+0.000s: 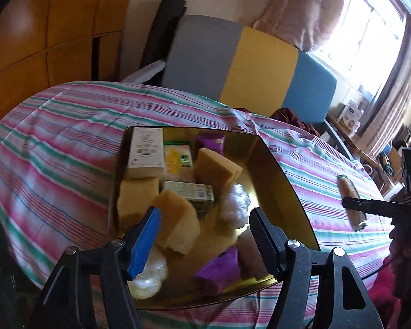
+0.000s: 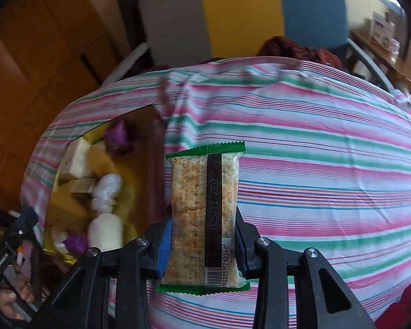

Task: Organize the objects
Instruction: 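Carry the cracker bar into the tray with the right tool and release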

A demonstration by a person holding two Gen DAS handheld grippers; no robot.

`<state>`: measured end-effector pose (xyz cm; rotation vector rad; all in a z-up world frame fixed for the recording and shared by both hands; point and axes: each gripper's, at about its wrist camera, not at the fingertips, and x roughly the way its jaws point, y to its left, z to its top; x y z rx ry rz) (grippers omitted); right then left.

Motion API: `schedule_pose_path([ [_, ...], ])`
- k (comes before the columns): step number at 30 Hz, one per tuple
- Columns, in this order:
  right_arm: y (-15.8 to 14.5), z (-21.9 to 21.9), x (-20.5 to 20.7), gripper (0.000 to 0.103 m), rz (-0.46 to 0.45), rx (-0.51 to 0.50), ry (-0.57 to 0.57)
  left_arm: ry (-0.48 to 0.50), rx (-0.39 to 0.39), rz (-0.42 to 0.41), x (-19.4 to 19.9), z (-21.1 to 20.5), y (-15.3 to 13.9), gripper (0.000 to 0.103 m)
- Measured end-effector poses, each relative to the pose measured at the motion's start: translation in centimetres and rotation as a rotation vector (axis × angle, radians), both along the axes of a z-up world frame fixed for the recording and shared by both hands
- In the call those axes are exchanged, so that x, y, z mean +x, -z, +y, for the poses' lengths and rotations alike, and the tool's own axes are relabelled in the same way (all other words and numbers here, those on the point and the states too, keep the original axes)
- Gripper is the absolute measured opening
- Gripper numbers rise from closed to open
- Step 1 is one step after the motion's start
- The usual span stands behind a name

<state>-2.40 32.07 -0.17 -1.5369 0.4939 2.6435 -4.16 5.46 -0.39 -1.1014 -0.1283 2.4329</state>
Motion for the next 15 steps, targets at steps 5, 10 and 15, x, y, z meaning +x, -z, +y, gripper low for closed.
schedule_pose_path([
  [5, 3.5, -5.7, -5.8, 0.037, -0.096, -0.035, -0.107, -0.036, 0.029, -0.009, 0.1, -2.1, 0.3, 0.069],
  [10, 6.5, -7.5, -9.0, 0.037, -0.183, -0.034, -0.104, -0.069, 0.057, -0.02, 0.0, -4.1, 0.5, 0.071],
  [15, 7.4, -7.1, -10.4, 0.037, -0.21, -0.012, -0.063, -0.093, 0.073, -0.046, -0.5, -5.3, 1.3, 0.071],
])
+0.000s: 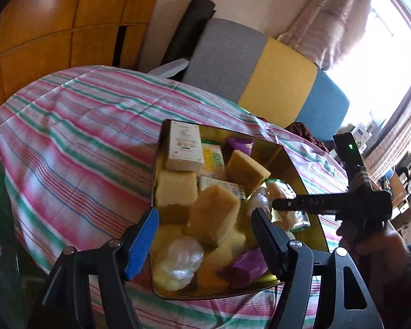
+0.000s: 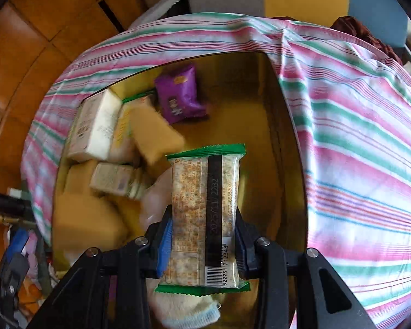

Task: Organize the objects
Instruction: 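Carry the cracker bar into the tray with the right tool and release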

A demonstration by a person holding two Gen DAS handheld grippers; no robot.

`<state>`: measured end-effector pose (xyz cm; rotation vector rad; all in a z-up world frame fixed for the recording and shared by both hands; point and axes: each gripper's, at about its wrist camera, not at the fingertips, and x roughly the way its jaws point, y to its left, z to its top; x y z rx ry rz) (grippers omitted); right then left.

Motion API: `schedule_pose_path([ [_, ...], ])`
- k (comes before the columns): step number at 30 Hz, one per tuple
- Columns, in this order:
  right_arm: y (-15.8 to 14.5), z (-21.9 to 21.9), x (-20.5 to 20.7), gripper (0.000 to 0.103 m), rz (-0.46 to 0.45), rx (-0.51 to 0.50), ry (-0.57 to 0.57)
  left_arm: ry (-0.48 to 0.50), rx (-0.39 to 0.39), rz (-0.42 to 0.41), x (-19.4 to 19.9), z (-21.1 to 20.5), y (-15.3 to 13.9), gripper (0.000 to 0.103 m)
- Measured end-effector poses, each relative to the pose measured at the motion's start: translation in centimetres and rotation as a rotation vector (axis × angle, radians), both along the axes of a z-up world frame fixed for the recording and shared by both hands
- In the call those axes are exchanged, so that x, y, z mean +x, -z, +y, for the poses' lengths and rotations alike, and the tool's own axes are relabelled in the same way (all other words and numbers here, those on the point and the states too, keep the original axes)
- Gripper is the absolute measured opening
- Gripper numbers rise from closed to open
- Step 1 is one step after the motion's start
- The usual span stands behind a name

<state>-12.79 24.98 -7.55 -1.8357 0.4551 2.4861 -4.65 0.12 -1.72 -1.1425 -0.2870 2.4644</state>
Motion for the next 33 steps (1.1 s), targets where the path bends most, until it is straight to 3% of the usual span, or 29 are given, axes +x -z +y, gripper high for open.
schedule_pose_path([
  [11, 2.0, 0.5, -0.8, 0.038, -0.009, -0.041, -0.005, -0.013, 0.008, -0.015, -0.2, -0.4, 0.5, 0.077],
  [27, 0.8, 0.3, 1.2, 0.045, 0.037, 0.016, -0.039, -0.021, -0.03, -0.013, 0.2, 0.1, 0.5, 0.08],
  [33, -0.3, -0.2, 2.5, 0.052, 0.088, 0.055, -0.048, -0.029, -0.042, 0.001, 0.4, 0.2, 0.2, 0.084],
])
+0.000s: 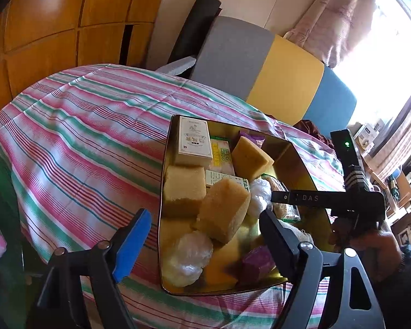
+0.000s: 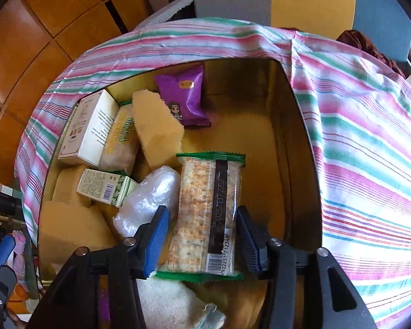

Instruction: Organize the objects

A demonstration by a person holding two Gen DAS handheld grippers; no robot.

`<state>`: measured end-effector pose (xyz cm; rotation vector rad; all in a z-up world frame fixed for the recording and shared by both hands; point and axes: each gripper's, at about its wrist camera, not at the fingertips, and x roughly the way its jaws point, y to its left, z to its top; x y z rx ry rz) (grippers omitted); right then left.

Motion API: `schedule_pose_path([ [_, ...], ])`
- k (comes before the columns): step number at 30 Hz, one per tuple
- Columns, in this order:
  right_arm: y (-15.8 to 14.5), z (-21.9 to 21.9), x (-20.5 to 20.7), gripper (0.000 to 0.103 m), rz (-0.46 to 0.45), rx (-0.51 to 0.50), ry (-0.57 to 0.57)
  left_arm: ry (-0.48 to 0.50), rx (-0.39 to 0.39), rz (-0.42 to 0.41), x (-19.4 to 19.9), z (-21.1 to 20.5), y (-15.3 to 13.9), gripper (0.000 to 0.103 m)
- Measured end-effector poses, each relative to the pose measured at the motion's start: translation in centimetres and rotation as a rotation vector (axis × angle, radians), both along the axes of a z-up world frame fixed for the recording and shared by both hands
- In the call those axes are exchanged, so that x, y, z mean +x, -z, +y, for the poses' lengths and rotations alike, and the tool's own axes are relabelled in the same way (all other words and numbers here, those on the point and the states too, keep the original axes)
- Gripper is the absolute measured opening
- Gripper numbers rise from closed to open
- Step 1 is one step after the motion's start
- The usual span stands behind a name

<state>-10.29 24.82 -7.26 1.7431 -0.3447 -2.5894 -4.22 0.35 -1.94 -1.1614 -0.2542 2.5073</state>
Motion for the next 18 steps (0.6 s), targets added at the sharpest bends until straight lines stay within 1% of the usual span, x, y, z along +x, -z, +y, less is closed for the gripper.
schedule_pose_path([
  [4, -1.2, 0.4, 1.2, 0.052, 0.05, 0.011, 0.01, -0.011, -0.016, 0.011, 0.1, 0.0, -0.2, 0.085],
  [5, -1.1, -0.6, 0.7, 0.052, 0.064, 0.021, 0.011, -0.016, -0.026, 0.015, 0.2, 0.1, -0.2, 0.086],
  [7, -1.8, -0.6, 1.6, 0.052, 0.095, 0.04, 0.007, -0.03, -0.051, 0.027, 0.4, 0.2, -0.3, 0.087],
  [11, -2.8, -1.9, 3.4, 0.053, 0.155, 0.11, -0.002, -0.069, -0.096, 0.055, 0.7, 0.5, -0.7, 0.092],
  [13, -3.3, -1.9, 4.9, 0.053, 0.175, 0.143, 0.0, -0.084, -0.116, 0.067, 1.0, 0.7, -0.8, 0.093],
  [17, -3.8, -2.7, 7.5, 0.053, 0.231, 0.231, 0.012, -0.111, -0.134, 0.092, 1.7, 0.9, -1.3, 0.103],
  [18, -4.0, -2.7, 8.1, 0.053, 0.246, 0.247, 0.018, -0.119, -0.137, 0.103, 2.0, 1.0, -1.4, 0.103],
])
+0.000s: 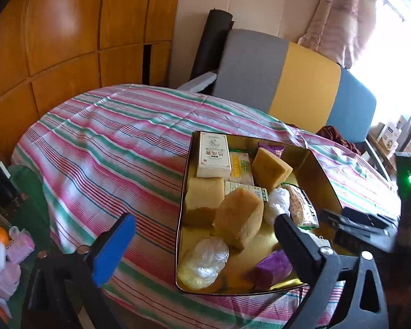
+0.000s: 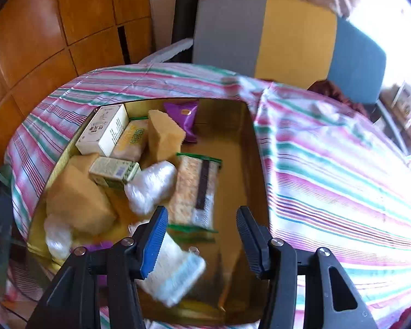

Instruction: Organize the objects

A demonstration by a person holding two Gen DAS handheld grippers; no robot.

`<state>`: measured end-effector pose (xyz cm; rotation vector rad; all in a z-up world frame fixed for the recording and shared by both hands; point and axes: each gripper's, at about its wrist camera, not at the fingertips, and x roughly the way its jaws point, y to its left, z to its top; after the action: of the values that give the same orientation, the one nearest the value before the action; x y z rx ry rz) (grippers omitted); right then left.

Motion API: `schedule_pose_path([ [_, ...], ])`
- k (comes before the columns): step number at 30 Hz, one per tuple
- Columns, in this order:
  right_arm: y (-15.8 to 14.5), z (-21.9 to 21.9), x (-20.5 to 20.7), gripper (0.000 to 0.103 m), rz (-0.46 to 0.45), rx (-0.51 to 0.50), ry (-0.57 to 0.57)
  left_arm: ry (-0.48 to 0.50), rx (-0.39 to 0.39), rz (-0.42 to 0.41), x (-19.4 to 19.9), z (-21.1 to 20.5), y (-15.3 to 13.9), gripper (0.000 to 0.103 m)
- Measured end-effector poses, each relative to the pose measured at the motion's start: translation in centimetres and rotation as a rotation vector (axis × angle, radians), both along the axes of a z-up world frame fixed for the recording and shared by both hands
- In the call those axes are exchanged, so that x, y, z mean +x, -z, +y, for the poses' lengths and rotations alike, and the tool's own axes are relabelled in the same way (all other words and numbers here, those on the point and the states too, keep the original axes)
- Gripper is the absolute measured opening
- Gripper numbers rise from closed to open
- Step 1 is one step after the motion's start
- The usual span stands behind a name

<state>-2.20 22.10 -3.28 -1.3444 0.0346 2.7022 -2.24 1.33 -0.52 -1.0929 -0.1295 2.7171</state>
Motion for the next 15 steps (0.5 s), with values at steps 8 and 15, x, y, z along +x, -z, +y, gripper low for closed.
schedule_pose_path([
  [8, -1.8, 0.2, 4.7, 0.053, 0.124, 0.042, 0.062, -0.026, -0.057, 0.064, 1.8, 1.1, -1.0, 0.103],
  [15, -1.7, -1.0, 5.6, 0.053, 0.151, 0.081, 0.048, -0.051, -0.124, 0.1, 3.1, 2.1, -1.5, 0.103],
])
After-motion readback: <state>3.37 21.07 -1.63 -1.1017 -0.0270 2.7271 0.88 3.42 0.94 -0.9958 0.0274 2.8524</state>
